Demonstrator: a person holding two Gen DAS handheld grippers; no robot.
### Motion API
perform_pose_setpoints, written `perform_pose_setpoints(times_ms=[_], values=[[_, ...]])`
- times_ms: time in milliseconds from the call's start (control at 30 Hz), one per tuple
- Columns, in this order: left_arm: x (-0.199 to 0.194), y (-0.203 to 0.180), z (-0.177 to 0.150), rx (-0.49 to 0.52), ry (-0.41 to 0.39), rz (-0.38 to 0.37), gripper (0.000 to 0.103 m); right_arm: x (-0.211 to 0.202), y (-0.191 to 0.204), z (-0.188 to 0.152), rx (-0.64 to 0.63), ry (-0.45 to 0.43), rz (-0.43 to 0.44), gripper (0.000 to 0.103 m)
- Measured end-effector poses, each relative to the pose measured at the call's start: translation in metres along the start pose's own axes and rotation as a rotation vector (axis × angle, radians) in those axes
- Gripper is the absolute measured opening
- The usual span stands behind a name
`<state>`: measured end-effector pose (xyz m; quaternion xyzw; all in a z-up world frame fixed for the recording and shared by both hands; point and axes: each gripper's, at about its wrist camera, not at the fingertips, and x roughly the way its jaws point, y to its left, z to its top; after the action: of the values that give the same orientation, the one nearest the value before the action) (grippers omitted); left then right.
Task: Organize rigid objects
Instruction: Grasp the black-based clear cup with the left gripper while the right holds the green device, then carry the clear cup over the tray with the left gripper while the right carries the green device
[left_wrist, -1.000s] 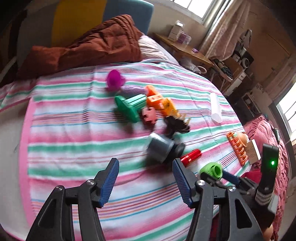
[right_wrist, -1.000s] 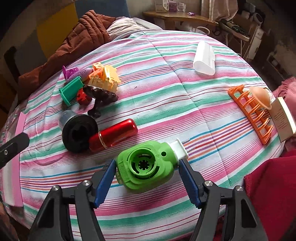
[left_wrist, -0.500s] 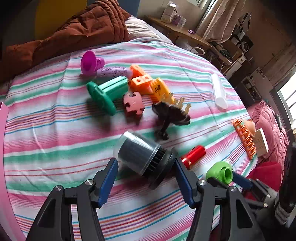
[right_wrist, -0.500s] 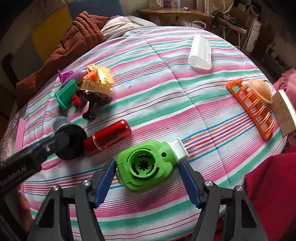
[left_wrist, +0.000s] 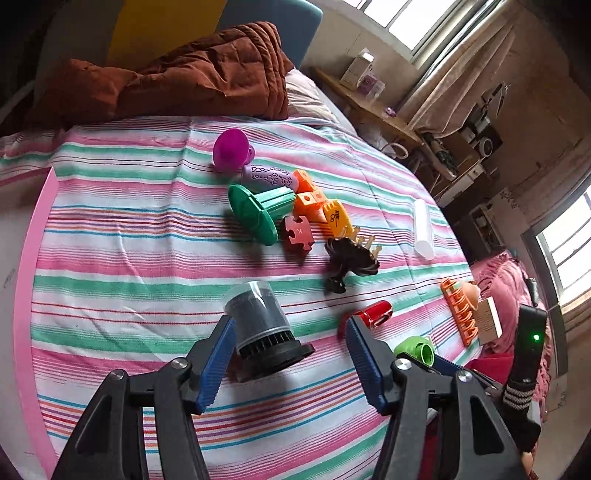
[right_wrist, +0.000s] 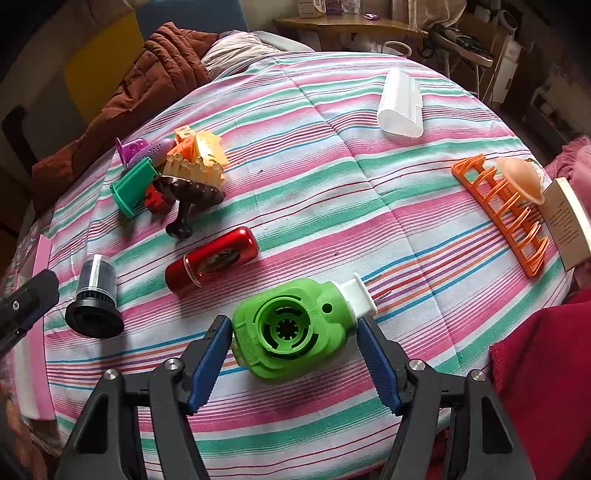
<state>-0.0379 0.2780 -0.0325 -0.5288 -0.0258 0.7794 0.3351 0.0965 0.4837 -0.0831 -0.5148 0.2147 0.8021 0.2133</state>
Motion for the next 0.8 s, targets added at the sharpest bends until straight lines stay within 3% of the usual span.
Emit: perform_pose_setpoints(times_ms=[133,200,433,800], values=[[0.037,-0.010,0.017,0.031,0.124,0.143,0.060,0.000,0.001,0.000,-0.005,0.000,0.000,0.071],[0.052,-0.009,0.017,0.037,0.164,0.167,0.048,0.000,0.001,0.000,-0.002,0.000,0.003,0.071],[0.048,0.007,-0.004,0.055,0.134,0.086,0.045,-0.001,0.011,-0.001,-0.032,0.005,0.067,0.070],[0.017,0.034,-0.021,-0.045,0.093,-0.040,0.044,-0.001,0.031,-0.008,-0.127,-0.002,0.093,0.070]])
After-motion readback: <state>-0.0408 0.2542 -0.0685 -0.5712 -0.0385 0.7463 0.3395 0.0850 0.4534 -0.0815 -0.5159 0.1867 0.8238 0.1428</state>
